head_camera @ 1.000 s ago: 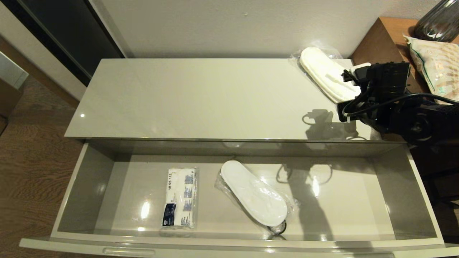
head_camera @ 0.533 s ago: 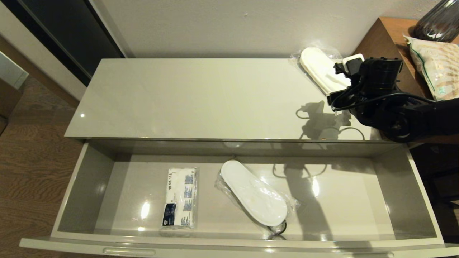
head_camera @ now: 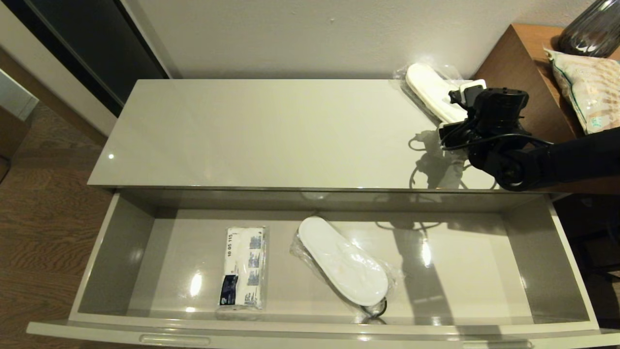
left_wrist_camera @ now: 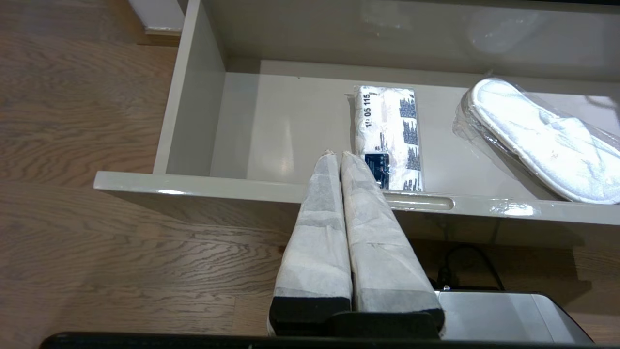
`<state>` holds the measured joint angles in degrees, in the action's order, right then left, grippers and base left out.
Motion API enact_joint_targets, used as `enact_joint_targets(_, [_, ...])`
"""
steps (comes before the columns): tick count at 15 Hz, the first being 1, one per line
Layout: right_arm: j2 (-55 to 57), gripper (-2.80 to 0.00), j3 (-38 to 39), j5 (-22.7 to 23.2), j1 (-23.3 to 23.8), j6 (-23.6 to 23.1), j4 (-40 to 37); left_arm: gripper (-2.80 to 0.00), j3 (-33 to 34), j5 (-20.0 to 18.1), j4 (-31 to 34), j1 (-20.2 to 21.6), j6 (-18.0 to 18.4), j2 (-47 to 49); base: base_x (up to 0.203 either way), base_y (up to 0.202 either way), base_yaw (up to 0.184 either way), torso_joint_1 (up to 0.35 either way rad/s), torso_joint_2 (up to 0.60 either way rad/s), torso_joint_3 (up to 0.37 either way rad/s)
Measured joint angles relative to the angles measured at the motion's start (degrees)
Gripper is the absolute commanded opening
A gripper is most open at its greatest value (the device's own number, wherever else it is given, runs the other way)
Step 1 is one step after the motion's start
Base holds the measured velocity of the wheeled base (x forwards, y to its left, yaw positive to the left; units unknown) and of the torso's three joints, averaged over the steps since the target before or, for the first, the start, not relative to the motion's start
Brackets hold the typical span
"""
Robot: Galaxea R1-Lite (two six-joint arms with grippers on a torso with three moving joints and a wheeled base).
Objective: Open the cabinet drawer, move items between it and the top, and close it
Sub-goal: Pick up the disposable slippers on the table
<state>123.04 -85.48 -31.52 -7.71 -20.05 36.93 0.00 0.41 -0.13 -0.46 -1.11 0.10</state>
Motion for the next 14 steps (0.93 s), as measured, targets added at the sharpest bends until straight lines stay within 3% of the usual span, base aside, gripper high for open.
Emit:
enact_joint_targets(8, [3.64, -2.8, 0.61, -0.31, 2.2, 0.44, 1.6, -2.8, 0.0, 0.0, -0.01, 0.02, -0.01, 0.0, 0.0, 0.0, 0.0, 0.0, 0.0, 0.0])
enact_joint_targets(14, [-2.36, -2.8, 3.58, -0.77, 1.58, 0.89, -1.21, -2.8, 0.0, 0.01, 0.0, 0.0, 0.03, 0.01, 0.0, 0.0, 0.0, 0.0, 0.0, 0.0])
